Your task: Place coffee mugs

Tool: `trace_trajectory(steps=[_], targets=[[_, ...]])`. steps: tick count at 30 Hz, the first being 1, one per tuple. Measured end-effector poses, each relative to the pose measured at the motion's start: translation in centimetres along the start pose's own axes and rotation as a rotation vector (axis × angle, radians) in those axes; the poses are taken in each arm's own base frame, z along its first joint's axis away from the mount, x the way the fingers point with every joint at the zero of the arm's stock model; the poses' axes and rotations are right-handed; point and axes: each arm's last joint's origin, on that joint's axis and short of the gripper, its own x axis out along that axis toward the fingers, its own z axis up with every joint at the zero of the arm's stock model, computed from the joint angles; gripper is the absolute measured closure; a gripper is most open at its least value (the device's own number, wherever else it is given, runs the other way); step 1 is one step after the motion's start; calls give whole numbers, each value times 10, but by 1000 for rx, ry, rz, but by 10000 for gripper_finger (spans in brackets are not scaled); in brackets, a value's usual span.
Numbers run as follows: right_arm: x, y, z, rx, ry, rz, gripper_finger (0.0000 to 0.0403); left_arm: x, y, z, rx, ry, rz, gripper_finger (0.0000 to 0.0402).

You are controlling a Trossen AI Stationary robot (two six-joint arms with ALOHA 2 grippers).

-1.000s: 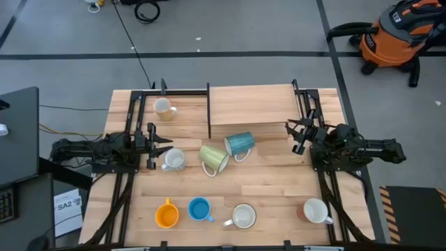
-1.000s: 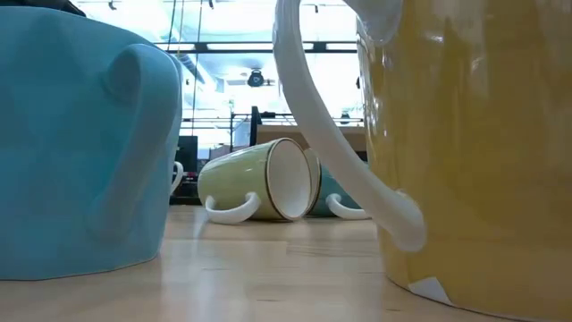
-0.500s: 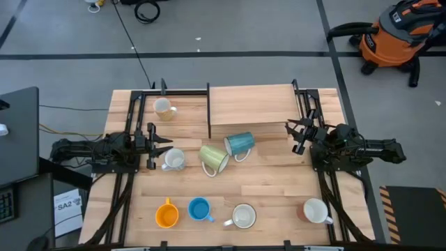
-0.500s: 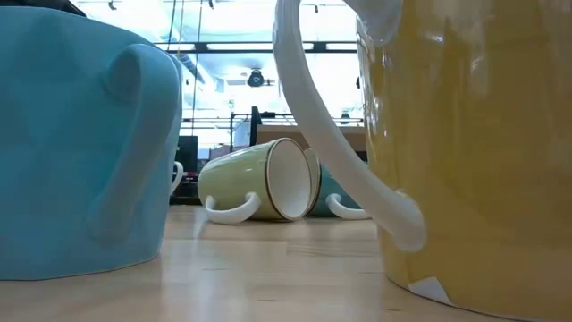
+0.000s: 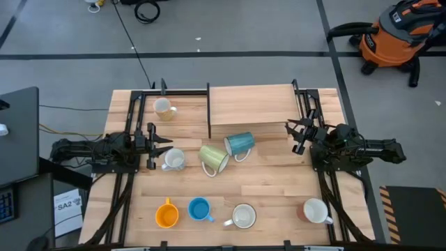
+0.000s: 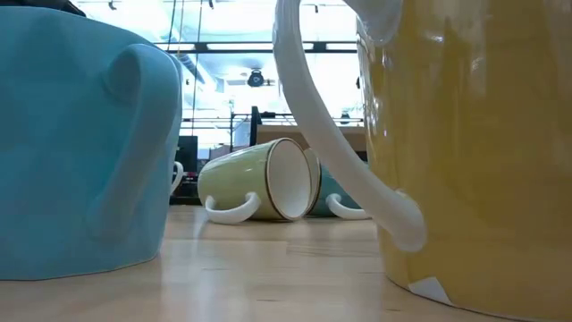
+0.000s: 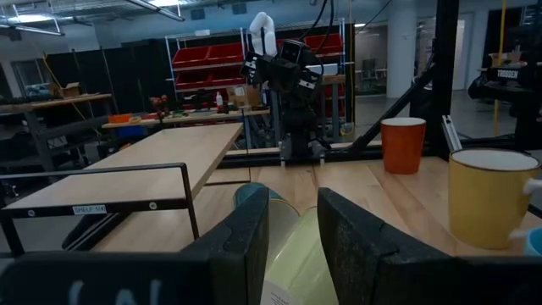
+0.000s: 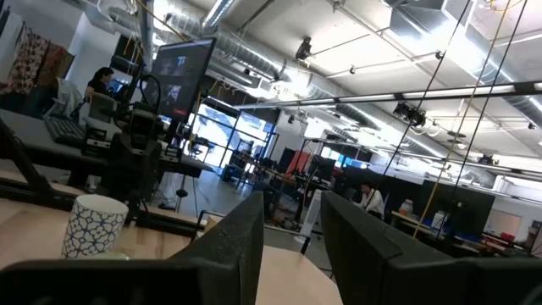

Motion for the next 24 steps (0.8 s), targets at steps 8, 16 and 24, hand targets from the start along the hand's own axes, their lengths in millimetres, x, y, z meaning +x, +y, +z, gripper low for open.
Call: trace_trajectory(steps=[8,16,24], targets=[[0,0,1,2,-5,-2,277,0,0,0,0,-1,0,292],[0,0,4,228,-53,45,277,0,0,0,0,0,0,292],[-2,-7,17,541,-188,22,277,0,0,0,0,-1,0,292]])
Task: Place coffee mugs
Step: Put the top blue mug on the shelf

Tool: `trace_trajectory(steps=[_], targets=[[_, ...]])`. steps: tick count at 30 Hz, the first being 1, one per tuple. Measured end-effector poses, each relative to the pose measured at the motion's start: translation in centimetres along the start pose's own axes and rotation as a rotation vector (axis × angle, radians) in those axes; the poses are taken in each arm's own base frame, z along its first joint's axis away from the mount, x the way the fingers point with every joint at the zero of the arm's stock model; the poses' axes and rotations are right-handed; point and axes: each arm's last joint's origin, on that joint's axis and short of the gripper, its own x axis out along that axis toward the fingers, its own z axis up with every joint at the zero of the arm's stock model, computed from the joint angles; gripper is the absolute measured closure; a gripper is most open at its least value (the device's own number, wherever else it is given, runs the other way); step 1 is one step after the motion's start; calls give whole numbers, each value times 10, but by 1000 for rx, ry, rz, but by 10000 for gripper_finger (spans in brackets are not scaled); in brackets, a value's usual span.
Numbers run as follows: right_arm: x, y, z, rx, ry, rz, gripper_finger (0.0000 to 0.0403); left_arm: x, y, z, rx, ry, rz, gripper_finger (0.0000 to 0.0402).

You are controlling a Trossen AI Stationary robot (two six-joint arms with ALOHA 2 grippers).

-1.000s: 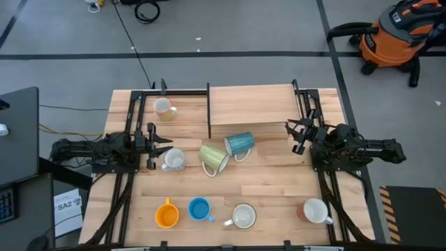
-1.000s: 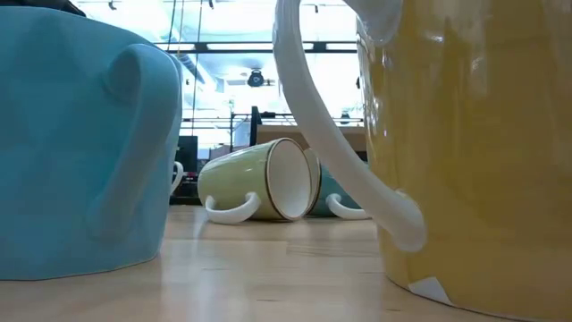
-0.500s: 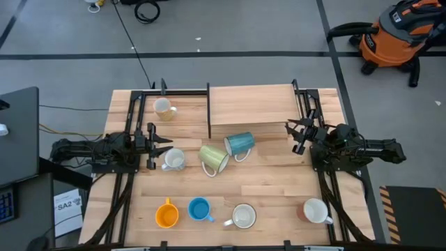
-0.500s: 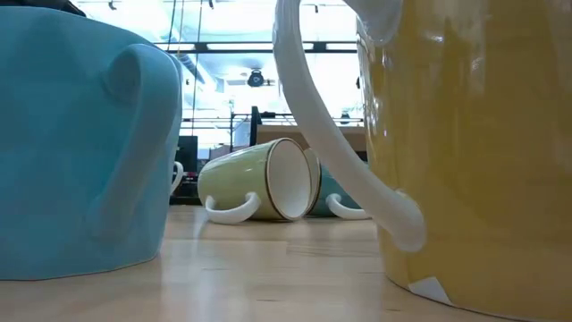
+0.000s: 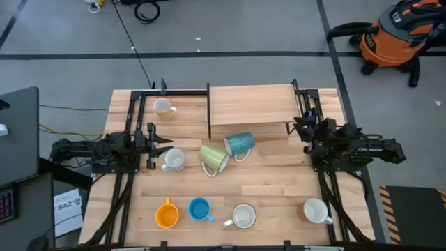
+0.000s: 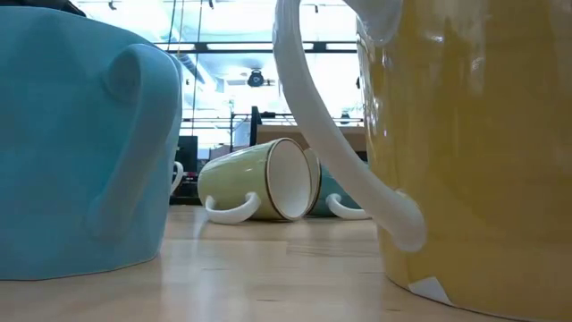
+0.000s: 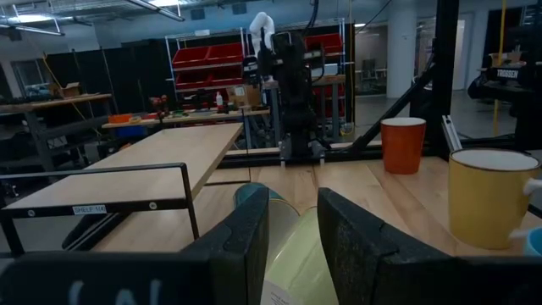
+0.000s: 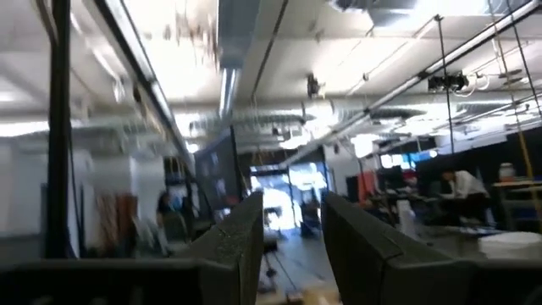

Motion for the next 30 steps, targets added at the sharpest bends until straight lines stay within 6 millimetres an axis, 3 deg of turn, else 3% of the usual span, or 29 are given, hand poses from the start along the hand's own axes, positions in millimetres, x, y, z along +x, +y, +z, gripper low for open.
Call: trace_trajectory(steps=[8,16,21,30], targets=[[16,2,24,117,70,-29,269,0,0,0,0,0,0,292],[57,8,40,111,272,-64,204,0,0,0,0,0,0,292],[89,18,44,83,390,76,172,0,0,0,0,0,0,292],[139,59,28,153,563,308,171,0,0,0,0,0,0,292]])
